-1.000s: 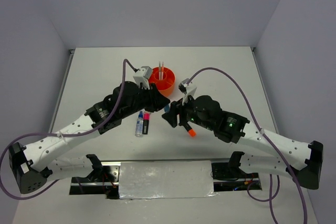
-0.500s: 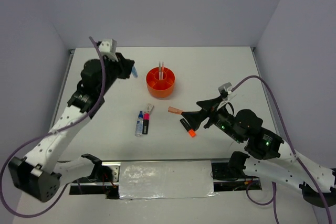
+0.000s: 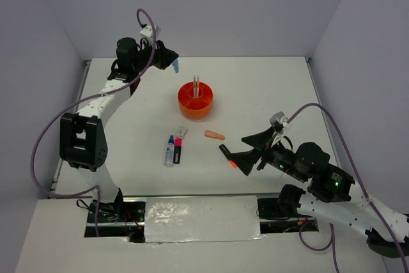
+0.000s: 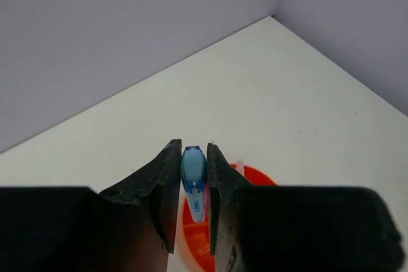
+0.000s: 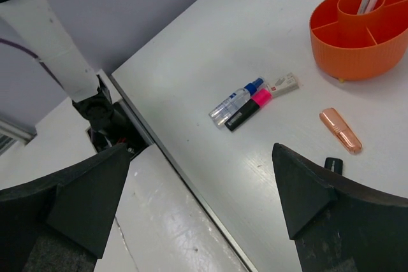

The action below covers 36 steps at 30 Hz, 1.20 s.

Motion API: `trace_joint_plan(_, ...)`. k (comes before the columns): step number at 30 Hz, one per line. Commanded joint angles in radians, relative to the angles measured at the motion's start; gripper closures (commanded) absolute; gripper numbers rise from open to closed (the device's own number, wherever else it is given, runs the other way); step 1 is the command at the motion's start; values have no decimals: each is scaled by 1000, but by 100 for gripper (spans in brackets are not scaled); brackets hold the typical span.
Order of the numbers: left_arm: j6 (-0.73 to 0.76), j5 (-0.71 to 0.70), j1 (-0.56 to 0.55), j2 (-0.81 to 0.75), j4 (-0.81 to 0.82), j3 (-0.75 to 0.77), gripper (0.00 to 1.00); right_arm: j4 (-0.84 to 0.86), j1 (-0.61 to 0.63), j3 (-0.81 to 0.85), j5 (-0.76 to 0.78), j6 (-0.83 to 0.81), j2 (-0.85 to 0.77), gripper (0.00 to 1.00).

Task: Sort the stationery into containers
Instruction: Place the stationery in the storage box.

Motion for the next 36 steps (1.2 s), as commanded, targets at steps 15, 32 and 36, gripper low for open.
trace_joint_plan(15, -92, 174, -30, 254, 338, 85, 84, -13, -2, 32, -82, -19, 54, 0)
trace_joint_plan(32, -103, 150, -46, 323, 369, 1, 54, -6, -2, 28, -84, -36, 88, 0)
trace_joint_plan(36, -127, 145, -47, 308, 380, -9, 49, -3, 0, 14, -81, -40, 84, 0)
